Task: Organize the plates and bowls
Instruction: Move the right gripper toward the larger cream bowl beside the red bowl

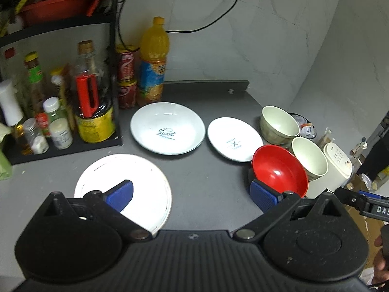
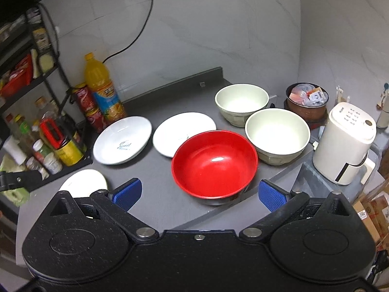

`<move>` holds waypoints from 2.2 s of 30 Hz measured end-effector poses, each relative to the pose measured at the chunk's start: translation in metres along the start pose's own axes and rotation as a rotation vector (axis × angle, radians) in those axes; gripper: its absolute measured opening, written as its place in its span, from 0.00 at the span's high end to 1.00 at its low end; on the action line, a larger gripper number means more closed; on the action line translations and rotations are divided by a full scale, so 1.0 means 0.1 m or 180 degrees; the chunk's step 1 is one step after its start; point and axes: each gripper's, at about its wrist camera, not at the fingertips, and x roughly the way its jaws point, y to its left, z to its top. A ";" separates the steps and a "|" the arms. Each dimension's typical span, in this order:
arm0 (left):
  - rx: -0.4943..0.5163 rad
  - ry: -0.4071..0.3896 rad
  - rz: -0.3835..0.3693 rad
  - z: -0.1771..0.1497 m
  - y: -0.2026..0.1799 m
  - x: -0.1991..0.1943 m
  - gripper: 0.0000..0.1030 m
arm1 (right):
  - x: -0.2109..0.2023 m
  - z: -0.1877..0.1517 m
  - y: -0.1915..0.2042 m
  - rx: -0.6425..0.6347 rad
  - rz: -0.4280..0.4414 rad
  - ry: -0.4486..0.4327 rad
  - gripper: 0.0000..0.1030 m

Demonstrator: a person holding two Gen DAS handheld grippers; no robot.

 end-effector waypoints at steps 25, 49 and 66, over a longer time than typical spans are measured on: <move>0.0407 0.0265 -0.0288 0.47 -0.56 0.79 0.01 | 0.48 0.24 -0.45 0.0322 -0.0198 0.0081 0.00; 0.0385 0.0551 -0.0213 0.75 -1.72 1.76 0.04 | 1.18 0.69 -1.53 0.0392 0.0058 0.0328 0.01; 0.0382 0.0753 -0.0048 0.74 -2.40 2.32 0.17 | 1.74 0.77 -2.20 0.0312 0.0267 0.0717 0.19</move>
